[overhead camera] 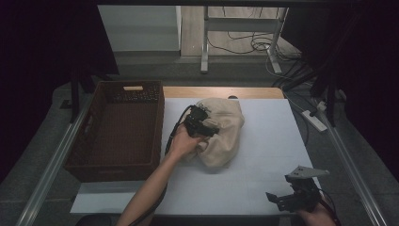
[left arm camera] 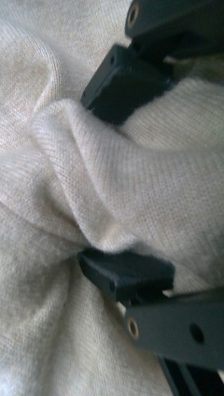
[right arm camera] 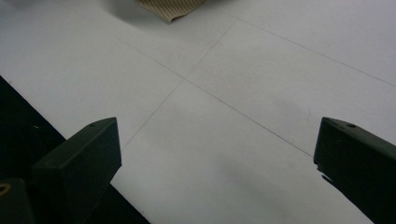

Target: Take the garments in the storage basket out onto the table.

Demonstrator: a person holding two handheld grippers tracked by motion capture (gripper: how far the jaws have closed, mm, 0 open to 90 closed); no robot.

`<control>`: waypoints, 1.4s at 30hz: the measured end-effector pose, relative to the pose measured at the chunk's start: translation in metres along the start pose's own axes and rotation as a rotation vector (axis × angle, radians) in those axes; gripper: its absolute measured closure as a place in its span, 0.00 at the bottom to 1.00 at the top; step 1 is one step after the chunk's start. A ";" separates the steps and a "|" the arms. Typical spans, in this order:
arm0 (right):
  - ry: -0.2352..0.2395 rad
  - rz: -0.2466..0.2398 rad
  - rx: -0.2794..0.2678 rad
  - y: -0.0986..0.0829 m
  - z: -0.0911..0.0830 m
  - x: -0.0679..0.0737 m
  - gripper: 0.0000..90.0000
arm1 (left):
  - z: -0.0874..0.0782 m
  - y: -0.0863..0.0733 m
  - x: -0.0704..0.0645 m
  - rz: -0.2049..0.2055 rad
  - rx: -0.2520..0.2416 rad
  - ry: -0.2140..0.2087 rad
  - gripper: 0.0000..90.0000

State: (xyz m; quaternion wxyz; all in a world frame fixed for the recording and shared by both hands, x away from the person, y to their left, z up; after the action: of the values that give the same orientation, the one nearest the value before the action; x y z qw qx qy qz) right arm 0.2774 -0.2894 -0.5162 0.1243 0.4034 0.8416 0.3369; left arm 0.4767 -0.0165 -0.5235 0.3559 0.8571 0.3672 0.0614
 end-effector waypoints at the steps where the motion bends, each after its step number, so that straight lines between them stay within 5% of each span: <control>1: 0.000 0.000 -0.001 0.000 0.000 0.000 0.01 | 0.000 0.001 0.000 0.002 0.002 -0.007 0.26; 12: 0.004 0.005 -0.005 0.000 0.000 0.000 0.01 | -0.010 0.007 -0.007 0.031 -0.011 -0.049 0.01; 18: 0.000 -0.001 -0.003 0.000 0.000 0.000 0.01 | -0.021 0.013 -0.014 0.034 -0.038 -0.103 0.00; 23: 0.000 0.000 -0.002 0.000 0.000 0.000 0.01 | -0.032 0.018 -0.017 0.046 -0.059 -0.102 0.00; 31: -0.001 0.000 0.000 0.000 0.000 0.000 0.01 | -0.048 0.026 -0.025 0.094 -0.122 -0.141 0.00; 42: -0.002 -0.001 -0.001 0.000 0.000 0.000 0.01 | -0.058 0.024 -0.039 0.138 -0.145 -0.205 0.00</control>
State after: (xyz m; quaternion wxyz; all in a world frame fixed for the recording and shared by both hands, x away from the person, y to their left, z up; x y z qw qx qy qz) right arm 0.2771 -0.2893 -0.5160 0.1256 0.4033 0.8415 0.3367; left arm 0.4413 -0.0215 -0.4584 0.4475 0.8542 0.2638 0.0239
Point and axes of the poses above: each handheld gripper's, and its own axes: z roughly forward along the jaws, y roughly out of its top, x roughly to its left, the point moved 7 cm from there along z, roughly forward along the jaws
